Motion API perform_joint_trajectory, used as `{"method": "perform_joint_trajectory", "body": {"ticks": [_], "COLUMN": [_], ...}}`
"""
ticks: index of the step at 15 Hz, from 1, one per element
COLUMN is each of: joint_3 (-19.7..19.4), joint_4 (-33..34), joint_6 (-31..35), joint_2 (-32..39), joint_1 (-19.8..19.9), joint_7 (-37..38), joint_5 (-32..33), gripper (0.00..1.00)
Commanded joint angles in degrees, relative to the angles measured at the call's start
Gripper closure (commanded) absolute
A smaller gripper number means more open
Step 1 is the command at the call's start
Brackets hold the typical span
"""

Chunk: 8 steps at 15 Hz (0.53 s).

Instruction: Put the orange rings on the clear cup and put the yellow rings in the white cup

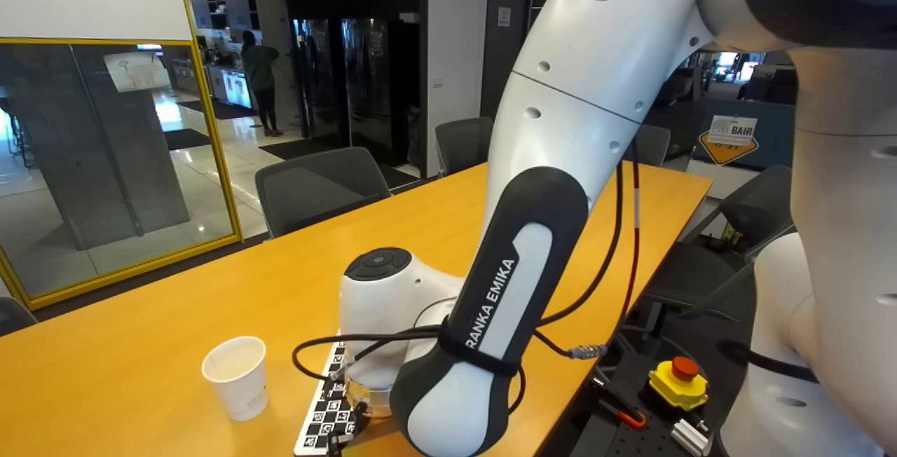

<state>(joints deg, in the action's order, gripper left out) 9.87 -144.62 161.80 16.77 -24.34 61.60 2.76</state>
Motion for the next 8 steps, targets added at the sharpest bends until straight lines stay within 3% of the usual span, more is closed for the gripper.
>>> {"method": "perform_joint_trajectory", "body": {"ticks": [1, 8], "joint_3": [-0.03, -0.72], "joint_4": [-0.41, -1.24], "joint_6": [2.17, 2.17], "joint_2": [0.70, 0.12], "joint_1": [0.12, -0.91], "joint_7": [-1.20, -0.13], "joint_5": [-1.48, -0.76], "gripper": [0.00, 0.00]}}
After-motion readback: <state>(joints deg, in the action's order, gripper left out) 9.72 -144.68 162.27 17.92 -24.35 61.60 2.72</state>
